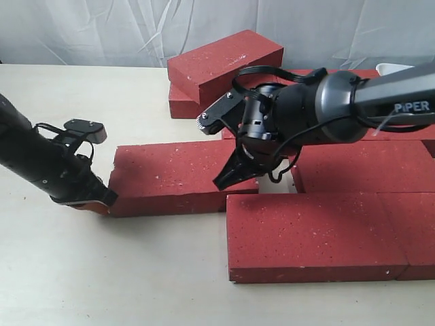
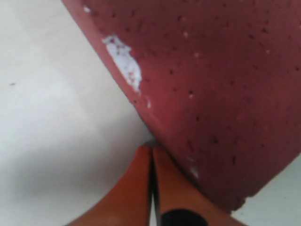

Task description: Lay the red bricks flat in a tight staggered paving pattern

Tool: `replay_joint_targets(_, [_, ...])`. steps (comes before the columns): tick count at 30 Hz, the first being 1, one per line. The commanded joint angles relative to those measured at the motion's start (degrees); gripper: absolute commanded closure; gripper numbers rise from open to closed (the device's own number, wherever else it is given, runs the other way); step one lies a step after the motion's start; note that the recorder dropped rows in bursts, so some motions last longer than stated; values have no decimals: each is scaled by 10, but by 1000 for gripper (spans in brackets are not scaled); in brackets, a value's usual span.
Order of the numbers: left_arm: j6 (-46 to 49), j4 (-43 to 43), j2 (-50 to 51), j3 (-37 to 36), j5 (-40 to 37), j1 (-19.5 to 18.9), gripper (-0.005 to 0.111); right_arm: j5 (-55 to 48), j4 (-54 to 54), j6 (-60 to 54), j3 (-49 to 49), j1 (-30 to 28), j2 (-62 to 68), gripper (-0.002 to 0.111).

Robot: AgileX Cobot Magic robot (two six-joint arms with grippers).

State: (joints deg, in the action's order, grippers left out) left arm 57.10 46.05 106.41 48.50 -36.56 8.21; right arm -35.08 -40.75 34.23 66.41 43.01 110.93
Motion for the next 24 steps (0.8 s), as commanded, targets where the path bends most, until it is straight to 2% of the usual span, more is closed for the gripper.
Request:
replay_joint_targets(1, [34, 81, 2, -1, -33, 11, 107, -1, -2, 5, 2, 3, -48, 109])
replay_joint_targets(5, [65, 111, 2, -1, -35, 11, 107, -15, 4, 19, 2, 3, -70, 109])
replay_joint_targets(12, [65, 110, 2, -1, -25, 11, 107, -10, 11, 19, 2, 3, -71, 109])
replay_joint_targets(17, [64, 87, 2, -1, -21, 11, 107, 59, 36, 19, 1, 3, -33, 109])
replay_joint_targets(24, [45, 68, 2, -1, 24, 11, 107, 55, 28, 19, 1, 3, 31, 109])
